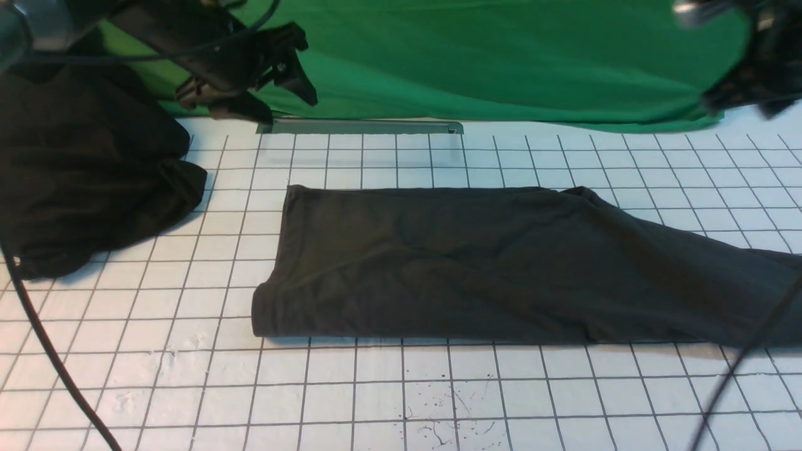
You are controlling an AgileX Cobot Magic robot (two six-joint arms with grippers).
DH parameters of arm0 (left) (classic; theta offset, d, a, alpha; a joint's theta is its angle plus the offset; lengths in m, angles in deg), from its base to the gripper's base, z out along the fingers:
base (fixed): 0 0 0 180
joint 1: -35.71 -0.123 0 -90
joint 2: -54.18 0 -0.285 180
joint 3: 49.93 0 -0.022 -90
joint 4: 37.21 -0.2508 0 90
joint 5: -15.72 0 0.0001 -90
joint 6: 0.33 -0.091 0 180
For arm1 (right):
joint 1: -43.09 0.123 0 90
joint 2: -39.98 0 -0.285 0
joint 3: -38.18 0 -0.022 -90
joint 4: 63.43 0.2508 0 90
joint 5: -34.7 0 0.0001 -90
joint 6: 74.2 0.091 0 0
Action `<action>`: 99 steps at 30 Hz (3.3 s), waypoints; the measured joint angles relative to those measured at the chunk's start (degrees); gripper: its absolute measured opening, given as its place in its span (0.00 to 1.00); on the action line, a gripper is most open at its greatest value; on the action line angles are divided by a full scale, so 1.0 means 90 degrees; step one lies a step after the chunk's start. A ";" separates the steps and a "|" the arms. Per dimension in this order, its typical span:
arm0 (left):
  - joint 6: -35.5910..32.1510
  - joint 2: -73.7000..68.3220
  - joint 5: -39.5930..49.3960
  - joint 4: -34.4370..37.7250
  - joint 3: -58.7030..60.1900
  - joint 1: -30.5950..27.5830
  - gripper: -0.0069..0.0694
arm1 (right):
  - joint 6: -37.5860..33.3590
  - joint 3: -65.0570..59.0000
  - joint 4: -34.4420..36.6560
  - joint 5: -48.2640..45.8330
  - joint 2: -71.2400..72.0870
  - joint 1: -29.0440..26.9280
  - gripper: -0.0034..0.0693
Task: Fold a long-sleeved shirt over a white checkered tablecloth.
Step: 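Pull the folded dark garment lengthwise by its ends to straighten it flat on the table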
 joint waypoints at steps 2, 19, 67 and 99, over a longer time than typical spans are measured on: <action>0.0000 0.0013 0.0205 0.0000 -0.0113 0.0000 0.71 | -0.0137 -0.0290 0.0770 -0.0173 0.0465 -0.0671 0.05; -0.0333 0.0013 0.0543 0.0002 -0.0126 0.0000 0.59 | -0.1066 -0.3308 0.3120 0.1977 0.0417 -0.3434 0.62; -0.0361 0.0013 0.0884 -0.0015 -0.0126 0.0000 0.57 | -0.1494 -0.2934 0.3159 0.3440 -0.0999 -0.3428 0.71; -0.0361 0.0013 0.1040 -0.0090 -0.0126 0.0000 0.57 | -0.1173 -0.1393 0.3123 0.0893 -0.1969 -0.3356 0.82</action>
